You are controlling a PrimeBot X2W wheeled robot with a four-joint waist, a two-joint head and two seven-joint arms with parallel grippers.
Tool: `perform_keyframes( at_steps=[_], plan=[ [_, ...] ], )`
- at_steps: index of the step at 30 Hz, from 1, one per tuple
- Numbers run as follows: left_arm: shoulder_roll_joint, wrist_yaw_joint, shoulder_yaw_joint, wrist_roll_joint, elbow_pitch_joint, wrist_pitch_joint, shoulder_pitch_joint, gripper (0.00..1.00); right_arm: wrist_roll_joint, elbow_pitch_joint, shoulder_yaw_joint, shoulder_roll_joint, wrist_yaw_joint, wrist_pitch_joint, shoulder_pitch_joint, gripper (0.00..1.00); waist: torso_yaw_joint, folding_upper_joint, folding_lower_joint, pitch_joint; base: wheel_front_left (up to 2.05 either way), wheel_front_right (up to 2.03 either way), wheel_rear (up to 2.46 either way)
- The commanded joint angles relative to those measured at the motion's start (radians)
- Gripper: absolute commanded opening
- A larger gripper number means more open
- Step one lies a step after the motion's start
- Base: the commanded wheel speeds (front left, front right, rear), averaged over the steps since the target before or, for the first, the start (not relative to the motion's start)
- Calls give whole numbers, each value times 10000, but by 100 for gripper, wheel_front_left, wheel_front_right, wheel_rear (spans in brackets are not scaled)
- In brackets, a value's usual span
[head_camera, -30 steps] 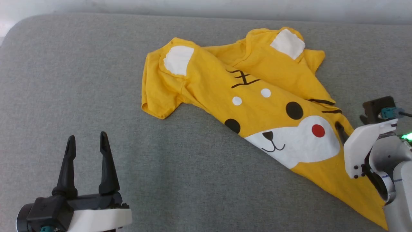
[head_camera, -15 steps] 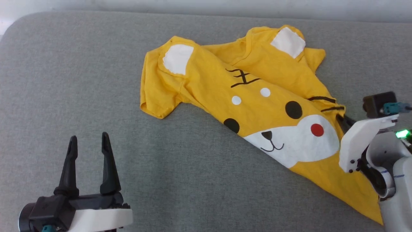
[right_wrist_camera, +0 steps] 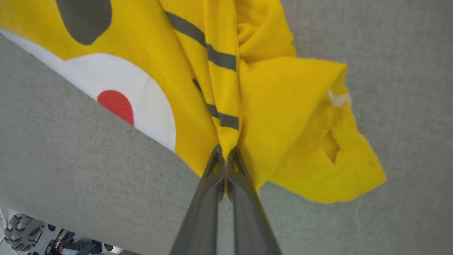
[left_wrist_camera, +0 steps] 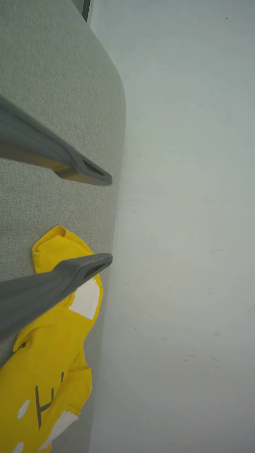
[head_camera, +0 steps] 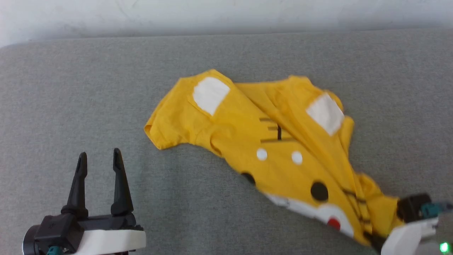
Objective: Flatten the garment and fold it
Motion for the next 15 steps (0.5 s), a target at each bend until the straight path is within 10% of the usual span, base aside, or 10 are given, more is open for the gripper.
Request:
perform_keyframes(
  at_steps=[1, 3, 6, 15],
  plan=[
    [-21, -73, 17, -31, 40, -47, -7, 100, 179, -174, -53, 113, -9, 185, 435, 0, -121, 0, 1, -35, 0, 0, 0],
    [-27, -87, 29, -54, 67, -47, 0, 100, 315, -373, -146, 211, -9, 340, 1013, 0, -190, 0, 1, -22, 0, 0, 0],
    [4, -121, 22, -76, 133, -47, 14, 100, 64, -611, -344, 424, -9, -120, 1175, 100, -283, 0, 1, -41, 0, 0, 0],
    [158, -142, 8, -48, 65, 27, -69, 100, -787, -1223, -1550, 966, -9, -2058, -594, 100, -271, 0, 1, -47, 0, 0, 0]
  ],
)
